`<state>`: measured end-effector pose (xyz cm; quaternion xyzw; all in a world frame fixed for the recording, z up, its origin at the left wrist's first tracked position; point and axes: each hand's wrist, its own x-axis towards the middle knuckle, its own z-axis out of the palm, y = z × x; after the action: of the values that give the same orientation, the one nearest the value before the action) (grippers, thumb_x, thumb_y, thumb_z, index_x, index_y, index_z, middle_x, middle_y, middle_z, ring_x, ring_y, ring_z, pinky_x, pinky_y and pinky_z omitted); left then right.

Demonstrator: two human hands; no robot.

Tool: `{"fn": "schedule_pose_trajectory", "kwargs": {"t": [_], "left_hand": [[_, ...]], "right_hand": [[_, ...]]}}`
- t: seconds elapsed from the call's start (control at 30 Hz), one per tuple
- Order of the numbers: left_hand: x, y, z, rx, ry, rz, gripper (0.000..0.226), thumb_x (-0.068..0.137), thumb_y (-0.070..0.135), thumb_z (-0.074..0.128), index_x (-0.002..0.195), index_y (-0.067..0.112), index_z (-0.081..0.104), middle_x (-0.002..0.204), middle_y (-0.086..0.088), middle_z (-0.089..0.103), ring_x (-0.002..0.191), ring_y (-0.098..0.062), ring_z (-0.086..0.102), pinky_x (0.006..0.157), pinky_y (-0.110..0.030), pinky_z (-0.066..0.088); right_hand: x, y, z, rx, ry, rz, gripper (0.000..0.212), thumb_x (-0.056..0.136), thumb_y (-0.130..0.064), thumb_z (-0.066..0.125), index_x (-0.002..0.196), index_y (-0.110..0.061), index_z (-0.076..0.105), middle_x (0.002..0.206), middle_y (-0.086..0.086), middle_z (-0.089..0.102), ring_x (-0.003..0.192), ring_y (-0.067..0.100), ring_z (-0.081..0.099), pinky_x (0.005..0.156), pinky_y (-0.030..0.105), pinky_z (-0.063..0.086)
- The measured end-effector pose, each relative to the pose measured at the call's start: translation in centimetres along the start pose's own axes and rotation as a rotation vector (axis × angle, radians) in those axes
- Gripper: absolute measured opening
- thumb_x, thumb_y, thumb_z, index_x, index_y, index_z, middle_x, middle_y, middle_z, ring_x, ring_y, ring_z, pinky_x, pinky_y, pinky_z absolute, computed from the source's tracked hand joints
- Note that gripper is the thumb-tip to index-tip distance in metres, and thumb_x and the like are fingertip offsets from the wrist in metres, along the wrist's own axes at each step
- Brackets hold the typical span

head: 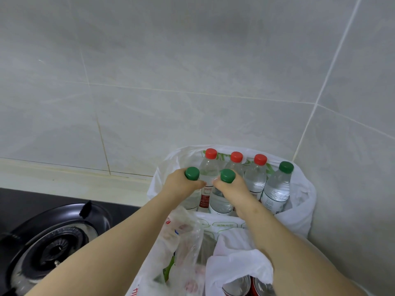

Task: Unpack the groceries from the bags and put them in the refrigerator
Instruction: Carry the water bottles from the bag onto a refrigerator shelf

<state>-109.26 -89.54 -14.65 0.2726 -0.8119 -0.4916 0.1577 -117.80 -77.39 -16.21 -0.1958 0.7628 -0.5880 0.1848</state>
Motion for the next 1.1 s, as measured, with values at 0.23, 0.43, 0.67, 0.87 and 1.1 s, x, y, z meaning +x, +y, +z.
{"fn": "schedule_pose_trajectory", "kwargs": {"t": [0.23,0.43,0.67,0.87,1.1], "left_hand": [[-0.9,-0.9,0.0,-0.168,-0.100,-0.006,0.015,0.077,0.019,0.073,0.083,0.019,0.059,0.077,0.008,0.059,0.080,-0.011,0.055,0.063,-0.018,0.041],[-1.2,-1.0,-0.5,-0.289,-0.228,-0.062,0.023,0.074,0.017,0.076,0.090,0.022,0.059,0.090,0.009,0.062,0.090,-0.009,0.056,0.075,-0.024,0.038],[-1.4,-1.5,-0.2,-0.308,-0.154,-0.090,0.022,0.076,0.008,0.072,0.087,0.021,0.057,0.087,0.006,0.059,0.085,-0.010,0.054,0.068,-0.024,0.040],[-2.2,-1.8,0.1,-0.276,-0.101,-0.065,0.024,0.073,0.007,0.072,0.091,0.018,0.060,0.086,0.002,0.062,0.084,-0.012,0.057,0.067,-0.020,0.043],[-3.3,-2.0,0.9,-0.262,-0.072,-0.043,0.033,0.070,0.007,0.072,0.100,0.016,0.062,0.089,0.000,0.065,0.086,-0.016,0.059,0.071,-0.024,0.045]], "right_hand": [[0.0,0.0,-0.2,-0.028,-0.009,0.088,0.007,0.081,-0.022,0.063,0.077,-0.020,0.057,0.077,-0.003,0.056,0.081,0.017,0.053,0.075,0.029,0.042],[-0.6,-0.3,-0.6,-0.043,-0.051,0.169,0.007,0.080,-0.024,0.064,0.085,-0.020,0.061,0.086,-0.001,0.060,0.082,0.014,0.053,0.088,0.039,0.047],[-1.6,0.0,-0.6,0.089,-0.099,0.243,0.017,0.076,-0.021,0.070,0.088,-0.023,0.059,0.089,0.003,0.061,0.090,0.024,0.059,0.062,0.036,0.054],[-3.0,-0.2,-0.6,0.115,-0.083,0.219,0.021,0.081,-0.023,0.070,0.100,-0.025,0.060,0.103,-0.001,0.065,0.102,0.019,0.058,0.072,0.047,0.056],[-4.4,-0.2,0.0,0.136,0.002,0.111,0.013,0.079,-0.016,0.070,0.077,-0.023,0.059,0.080,-0.002,0.065,0.088,0.019,0.061,0.090,0.045,0.051]]}}
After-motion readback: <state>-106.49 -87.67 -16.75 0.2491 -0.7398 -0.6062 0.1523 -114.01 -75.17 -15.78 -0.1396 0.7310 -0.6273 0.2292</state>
